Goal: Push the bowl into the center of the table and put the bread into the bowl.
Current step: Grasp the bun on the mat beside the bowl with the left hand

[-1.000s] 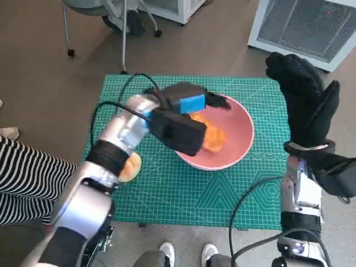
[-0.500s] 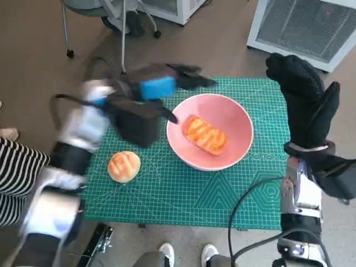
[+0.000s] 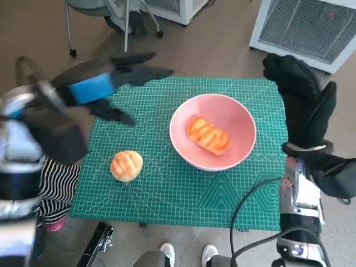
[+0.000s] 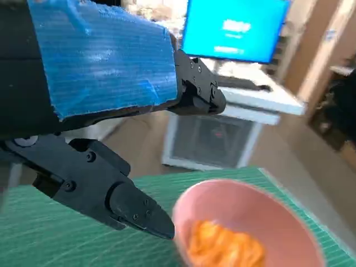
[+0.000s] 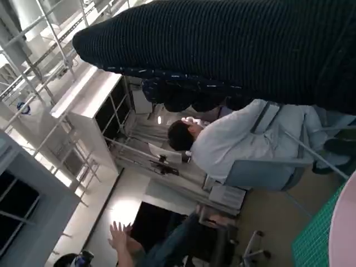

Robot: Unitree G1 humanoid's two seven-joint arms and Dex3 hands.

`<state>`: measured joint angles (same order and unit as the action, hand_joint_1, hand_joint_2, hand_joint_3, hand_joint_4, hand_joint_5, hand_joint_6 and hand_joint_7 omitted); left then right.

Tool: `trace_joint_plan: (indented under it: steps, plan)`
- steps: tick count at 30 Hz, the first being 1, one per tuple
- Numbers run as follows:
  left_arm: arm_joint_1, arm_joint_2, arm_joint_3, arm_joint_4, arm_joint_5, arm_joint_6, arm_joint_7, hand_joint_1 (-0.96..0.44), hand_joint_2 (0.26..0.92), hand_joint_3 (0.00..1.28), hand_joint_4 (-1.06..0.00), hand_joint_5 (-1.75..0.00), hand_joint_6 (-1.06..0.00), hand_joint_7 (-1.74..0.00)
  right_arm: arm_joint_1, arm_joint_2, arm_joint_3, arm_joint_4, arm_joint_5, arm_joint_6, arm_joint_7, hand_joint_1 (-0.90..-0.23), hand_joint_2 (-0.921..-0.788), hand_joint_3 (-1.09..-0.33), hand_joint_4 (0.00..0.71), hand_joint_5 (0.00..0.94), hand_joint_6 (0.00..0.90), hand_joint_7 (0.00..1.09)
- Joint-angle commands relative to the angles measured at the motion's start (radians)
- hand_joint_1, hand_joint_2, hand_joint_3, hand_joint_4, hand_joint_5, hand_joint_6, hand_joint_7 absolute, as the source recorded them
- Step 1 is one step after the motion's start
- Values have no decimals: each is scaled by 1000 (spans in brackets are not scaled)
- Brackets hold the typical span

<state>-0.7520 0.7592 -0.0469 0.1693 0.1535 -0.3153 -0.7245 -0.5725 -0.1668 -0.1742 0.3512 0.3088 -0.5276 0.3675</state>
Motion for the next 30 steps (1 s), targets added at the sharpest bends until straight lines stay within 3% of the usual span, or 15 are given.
trace_joint_plan:
  steps: [1,14,30]
  plan:
    - [68,61,28,-70,-9,22,-29,-373,763,1,-98,-2,-333,-34,16,7,3,4,4,22,7,-715,-921,-663,160,1,89,343]
    - [195,124,25,-66,-32,-11,-103,-264,721,2,-126,-7,-338,-28,19,12,0,-8,19,46,21,-722,-921,-659,160,0,91,345]
    - [258,103,-50,-33,24,-13,-130,-242,728,4,-122,0,-334,-10,25,10,-10,-20,27,71,33,-737,-921,-643,159,0,96,349]
